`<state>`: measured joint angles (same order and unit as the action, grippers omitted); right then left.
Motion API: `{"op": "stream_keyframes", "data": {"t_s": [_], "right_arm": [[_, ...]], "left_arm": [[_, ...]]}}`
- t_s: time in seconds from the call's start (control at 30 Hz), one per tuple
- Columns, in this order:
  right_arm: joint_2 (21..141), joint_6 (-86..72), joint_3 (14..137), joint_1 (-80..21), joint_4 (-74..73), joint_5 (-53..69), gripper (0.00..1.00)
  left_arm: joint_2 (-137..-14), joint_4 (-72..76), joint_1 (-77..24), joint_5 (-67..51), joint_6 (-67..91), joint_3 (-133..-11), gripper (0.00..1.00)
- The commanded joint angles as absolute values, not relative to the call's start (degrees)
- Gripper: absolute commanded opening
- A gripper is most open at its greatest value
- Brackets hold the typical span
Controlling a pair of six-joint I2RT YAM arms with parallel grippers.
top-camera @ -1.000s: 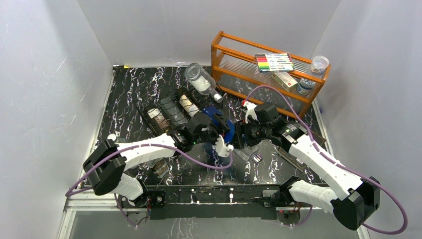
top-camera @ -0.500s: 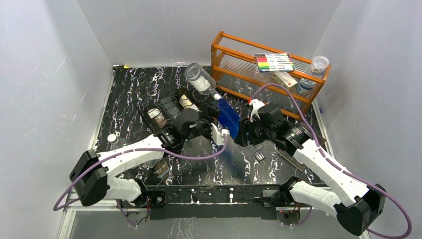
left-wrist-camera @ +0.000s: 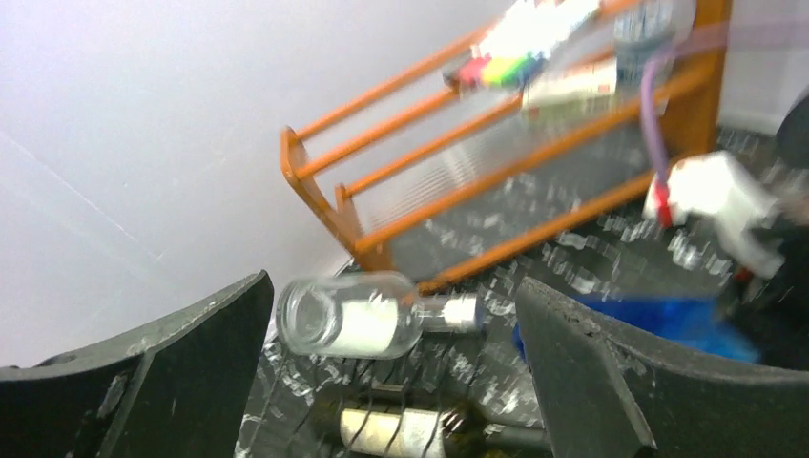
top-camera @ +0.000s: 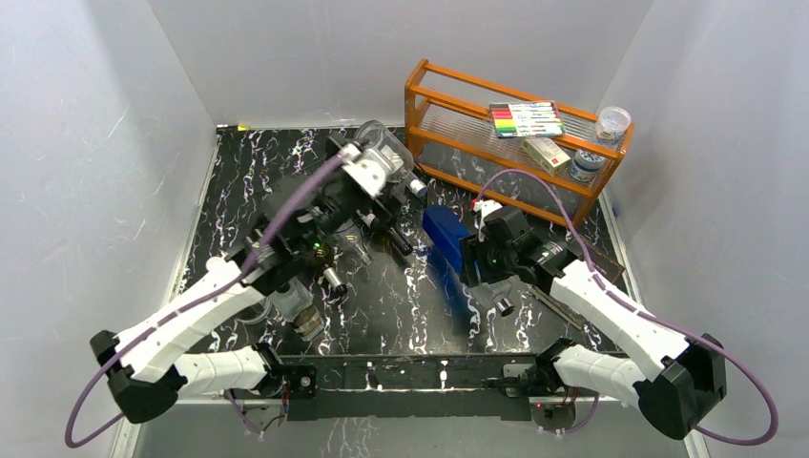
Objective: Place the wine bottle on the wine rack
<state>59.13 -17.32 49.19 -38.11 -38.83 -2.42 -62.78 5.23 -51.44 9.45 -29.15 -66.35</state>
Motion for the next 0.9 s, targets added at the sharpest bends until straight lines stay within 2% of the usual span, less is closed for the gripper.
{"op": "stream_keyframes", "data": {"t_s": [0.0,0.2,0.4,0.87], "right_arm": [[59.3,-16.3,50.6,-38.2,-23.9,-1.1,0.00],[67.3,-18.7,54.7,-38.2,-23.3,-2.7,0.00],[69.7,-19.3,52.9,-38.3,-15.0,-1.4,0.00],[72.2,-18.7,52.1,-38.2,-7.0,2.2,0.00]], "left_arm": [[-60.5,-8.2,-51.2,13.4,-7.1,-75.6,0.98],[-54.7,-13.5,-51.2,13.0,-0.3,-75.4,0.98],[-49.9,-15.2,-51.2,14.8,-0.3,-74.3,0.98],[-50.2,-12.1,-51.2,13.1,-0.9,-70.3,0.98]]}}
